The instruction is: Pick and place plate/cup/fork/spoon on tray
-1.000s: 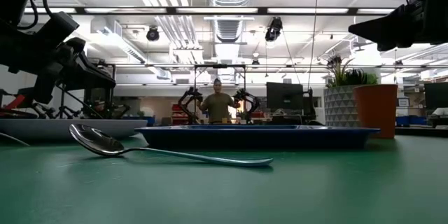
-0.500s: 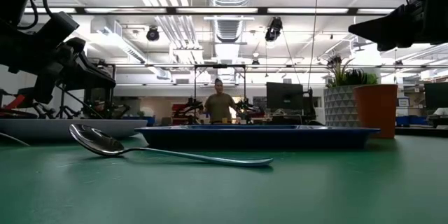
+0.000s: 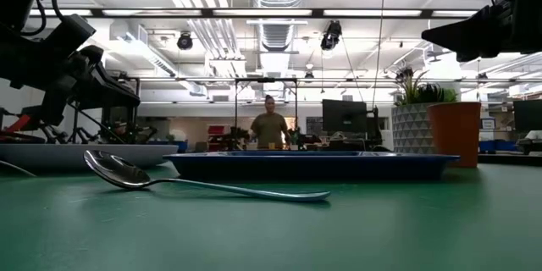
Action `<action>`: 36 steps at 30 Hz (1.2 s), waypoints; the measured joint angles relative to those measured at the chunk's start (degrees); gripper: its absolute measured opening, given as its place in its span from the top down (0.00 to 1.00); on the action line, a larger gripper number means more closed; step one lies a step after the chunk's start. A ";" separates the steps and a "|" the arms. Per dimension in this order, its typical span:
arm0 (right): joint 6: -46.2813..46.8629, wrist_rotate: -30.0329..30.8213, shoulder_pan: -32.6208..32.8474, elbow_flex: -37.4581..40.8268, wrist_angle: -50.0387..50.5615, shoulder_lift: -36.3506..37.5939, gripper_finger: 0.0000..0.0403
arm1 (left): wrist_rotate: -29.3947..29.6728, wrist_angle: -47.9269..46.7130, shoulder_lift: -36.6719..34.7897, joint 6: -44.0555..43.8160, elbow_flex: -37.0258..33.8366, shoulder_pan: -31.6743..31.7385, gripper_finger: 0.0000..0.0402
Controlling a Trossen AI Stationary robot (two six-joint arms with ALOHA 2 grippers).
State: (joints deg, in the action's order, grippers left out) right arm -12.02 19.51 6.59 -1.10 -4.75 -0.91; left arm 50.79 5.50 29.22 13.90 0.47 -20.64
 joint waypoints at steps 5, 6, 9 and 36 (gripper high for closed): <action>-0.01 0.00 0.00 0.00 0.00 0.01 0.98 | 0.01 0.00 0.01 0.00 0.00 0.00 1.00; -0.02 0.00 0.01 0.00 0.00 0.01 0.98 | 0.01 0.01 0.01 0.01 0.00 0.00 1.00; -0.02 0.00 0.01 0.00 0.00 0.00 0.98 | -0.01 0.00 0.01 0.01 0.00 0.00 1.00; 5.98 0.00 0.02 0.02 -5.06 0.00 0.98 | 0.01 7.97 0.01 -23.01 0.00 0.02 1.00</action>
State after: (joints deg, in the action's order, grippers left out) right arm -6.04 19.51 6.61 -1.08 -9.82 -0.91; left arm 50.81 13.47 29.23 -9.10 0.47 -20.62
